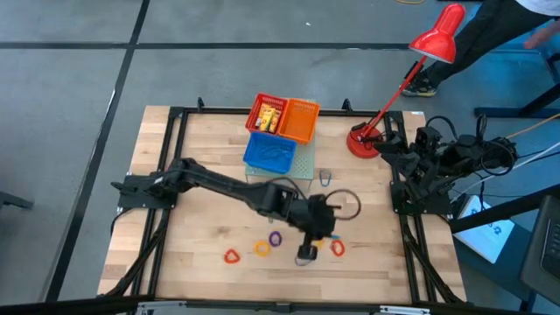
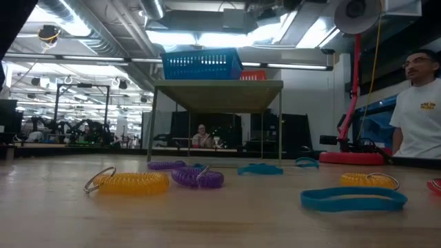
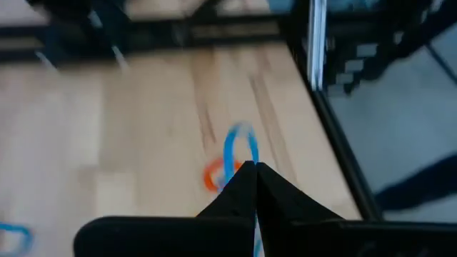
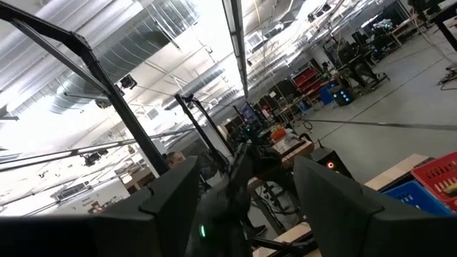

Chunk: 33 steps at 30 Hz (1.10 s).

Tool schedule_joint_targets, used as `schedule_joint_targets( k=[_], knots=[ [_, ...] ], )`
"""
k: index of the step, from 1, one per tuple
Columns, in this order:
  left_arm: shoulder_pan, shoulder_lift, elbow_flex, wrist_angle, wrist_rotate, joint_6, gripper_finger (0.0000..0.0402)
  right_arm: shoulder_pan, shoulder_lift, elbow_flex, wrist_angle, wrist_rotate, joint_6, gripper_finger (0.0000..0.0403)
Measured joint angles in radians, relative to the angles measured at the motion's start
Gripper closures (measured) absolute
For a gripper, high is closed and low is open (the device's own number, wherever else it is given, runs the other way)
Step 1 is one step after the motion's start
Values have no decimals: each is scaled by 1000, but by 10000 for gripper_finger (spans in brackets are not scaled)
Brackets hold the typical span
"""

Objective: Pick & Place Office Desk Supplies
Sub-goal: Put the blue rubber band into the blue basket on the shelf

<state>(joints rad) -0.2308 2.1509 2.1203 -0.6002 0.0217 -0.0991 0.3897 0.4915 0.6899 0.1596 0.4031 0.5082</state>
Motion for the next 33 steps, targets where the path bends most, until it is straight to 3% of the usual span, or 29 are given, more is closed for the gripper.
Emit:
schedule_joint_targets(
  k=[9,16,20,24,33],
  knots=[
    [67,-27,157,-137,-80,8,400,0,0,0,50,-3,138,172],
    [108,-141,165,-63,-113,10,400,0,1,-1,45,26,88,172],
    [127,-216,165,-58,-159,32,400,0,-3,-1,78,-54,-76,172],
    [144,-296,151,-64,-202,58,400,0,-8,0,79,-60,-180,172],
    [188,-373,110,-352,-292,37,400,0,-8,0,63,-79,-209,172]
  ],
)
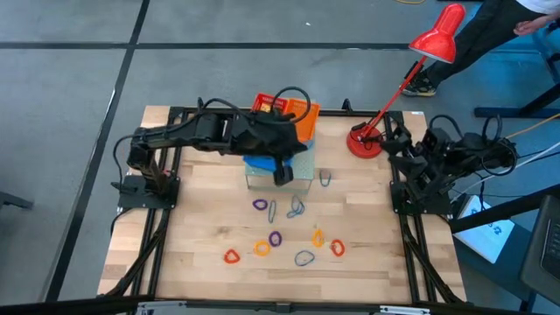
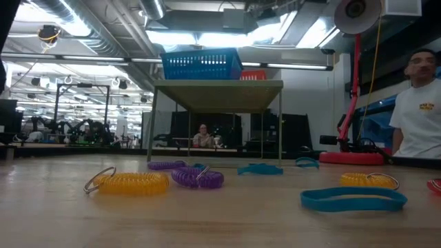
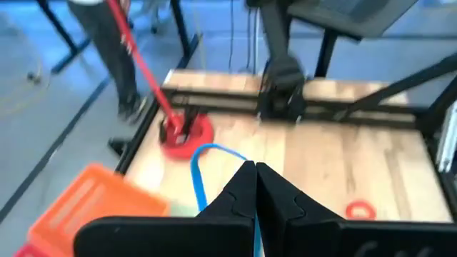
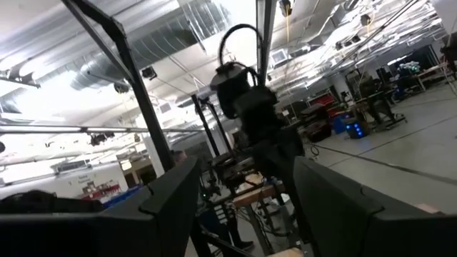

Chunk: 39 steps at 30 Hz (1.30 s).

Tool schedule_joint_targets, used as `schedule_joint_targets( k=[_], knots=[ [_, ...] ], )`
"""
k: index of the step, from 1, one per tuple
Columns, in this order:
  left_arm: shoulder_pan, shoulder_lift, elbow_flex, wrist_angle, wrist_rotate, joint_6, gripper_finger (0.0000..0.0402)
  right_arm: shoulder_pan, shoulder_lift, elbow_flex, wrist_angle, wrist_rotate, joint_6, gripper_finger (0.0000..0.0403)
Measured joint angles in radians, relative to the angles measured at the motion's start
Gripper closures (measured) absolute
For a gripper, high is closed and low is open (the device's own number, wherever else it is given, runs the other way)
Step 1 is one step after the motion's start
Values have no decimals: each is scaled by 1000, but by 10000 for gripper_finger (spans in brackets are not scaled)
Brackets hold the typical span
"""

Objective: Pick & Place Office Desk Supplies
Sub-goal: Put the blue rubber band into the blue basket on the shelf

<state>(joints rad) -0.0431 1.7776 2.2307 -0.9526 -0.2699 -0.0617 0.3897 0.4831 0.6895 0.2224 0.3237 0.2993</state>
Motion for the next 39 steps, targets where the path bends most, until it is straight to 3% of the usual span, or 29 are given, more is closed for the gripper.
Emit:
schedule_joint_targets(
  k=[6,14,23,29,33,39],
  knots=[
    [38,1,0,-155,39,-14,400,0,0,0,-6,0,-19,172],
    [86,1,0,-157,45,-16,400,0,0,0,-14,0,-21,172],
    [35,-20,0,25,84,-39,400,0,0,0,-14,0,-47,172],
    [8,-120,0,119,61,-6,400,0,0,0,-37,28,-53,172],
    [3,-199,2,63,24,20,400,0,0,0,-54,99,-49,172],
    [-3,-252,0,75,14,35,400,0,1,0,-52,111,-61,172]
  ],
)
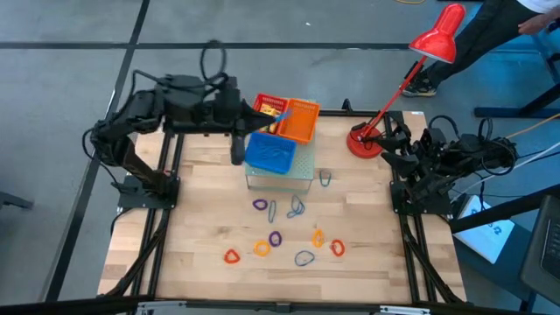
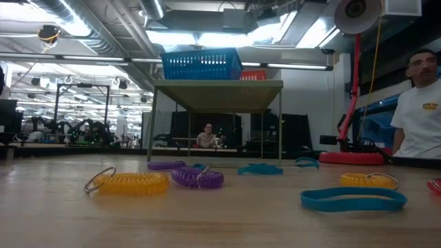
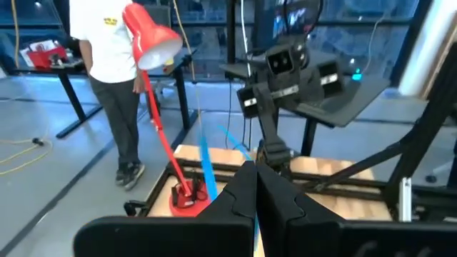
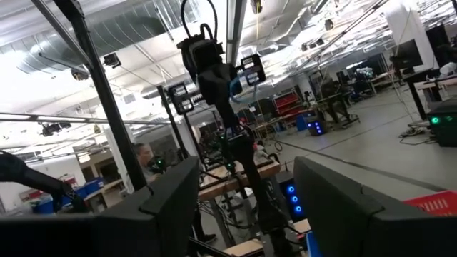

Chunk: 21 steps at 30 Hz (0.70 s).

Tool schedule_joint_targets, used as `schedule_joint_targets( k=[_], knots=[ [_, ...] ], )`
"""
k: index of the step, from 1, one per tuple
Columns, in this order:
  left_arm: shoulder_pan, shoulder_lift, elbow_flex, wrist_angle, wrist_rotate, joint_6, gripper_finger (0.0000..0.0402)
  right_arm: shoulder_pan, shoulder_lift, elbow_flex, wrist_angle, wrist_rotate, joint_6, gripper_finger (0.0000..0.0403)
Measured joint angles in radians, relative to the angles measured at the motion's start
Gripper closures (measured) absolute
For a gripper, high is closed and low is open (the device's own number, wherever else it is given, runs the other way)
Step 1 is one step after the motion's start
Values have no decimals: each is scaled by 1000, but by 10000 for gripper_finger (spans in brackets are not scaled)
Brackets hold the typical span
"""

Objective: Pick & Place Office Desk Supplies
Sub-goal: Put the blue rubber band into the blue basket on the shelf

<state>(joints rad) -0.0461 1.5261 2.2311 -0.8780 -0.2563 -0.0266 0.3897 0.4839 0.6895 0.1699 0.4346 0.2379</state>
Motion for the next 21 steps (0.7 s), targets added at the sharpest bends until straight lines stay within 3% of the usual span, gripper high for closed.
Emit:
schedule_joint_targets(
  k=[5,7,12,15,21],
  knots=[
    [-24,-36,0,52,23,28,400,0,1,0,1,6,1,172],
    [-25,-50,1,32,-25,58,400,0,2,0,0,25,1,172],
    [67,-29,-4,-254,-112,58,400,0,2,0,2,78,1,172],
    [127,-14,-103,-285,-46,57,400,0,2,0,2,82,2,172],
    [224,-20,-401,-99,165,64,400,0,2,0,1,82,21,172]
  ],
)
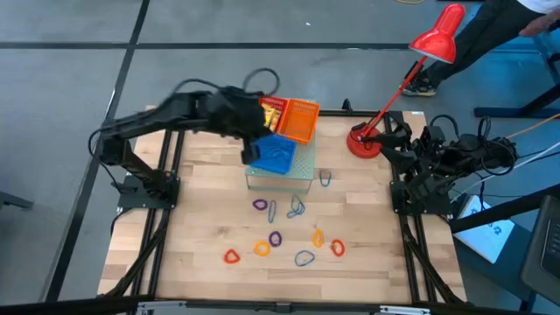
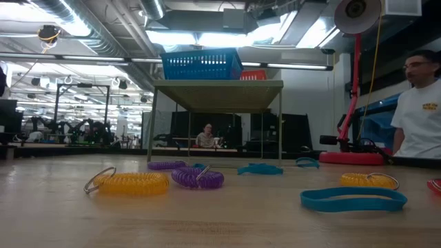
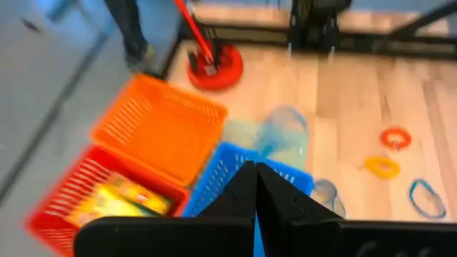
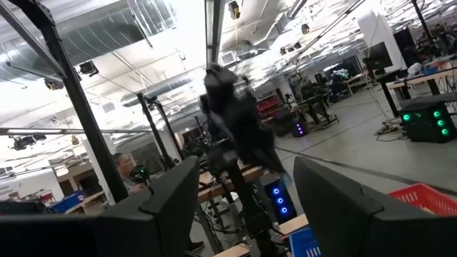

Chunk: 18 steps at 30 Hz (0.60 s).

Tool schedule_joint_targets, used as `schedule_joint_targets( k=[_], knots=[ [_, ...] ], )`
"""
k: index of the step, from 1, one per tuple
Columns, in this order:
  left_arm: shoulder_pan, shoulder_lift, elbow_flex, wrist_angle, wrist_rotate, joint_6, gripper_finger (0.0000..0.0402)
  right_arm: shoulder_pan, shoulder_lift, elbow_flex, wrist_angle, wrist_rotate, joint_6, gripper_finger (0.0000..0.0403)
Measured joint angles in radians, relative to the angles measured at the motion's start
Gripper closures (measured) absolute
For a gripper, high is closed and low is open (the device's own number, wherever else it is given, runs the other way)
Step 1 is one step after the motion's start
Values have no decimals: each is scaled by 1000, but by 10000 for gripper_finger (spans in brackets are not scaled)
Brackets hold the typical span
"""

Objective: Pick & Place Office Desk Supplies
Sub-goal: Put the blue rubber band into the blue basket on the shelf

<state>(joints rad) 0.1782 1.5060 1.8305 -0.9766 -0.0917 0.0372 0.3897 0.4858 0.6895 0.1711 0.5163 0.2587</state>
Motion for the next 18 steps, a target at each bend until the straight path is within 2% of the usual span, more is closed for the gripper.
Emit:
schedule_joint_targets(
  k=[3,9,18],
  knots=[
    [23,5,-122,85,59,-8,400,0,0,0,-2,-13,15,172],
    [54,1,-258,108,111,-24,400,0,0,0,-37,-36,52,172],
    [65,-3,-272,155,120,-21,400,0,9,0,-62,-34,63,172]
  ],
)
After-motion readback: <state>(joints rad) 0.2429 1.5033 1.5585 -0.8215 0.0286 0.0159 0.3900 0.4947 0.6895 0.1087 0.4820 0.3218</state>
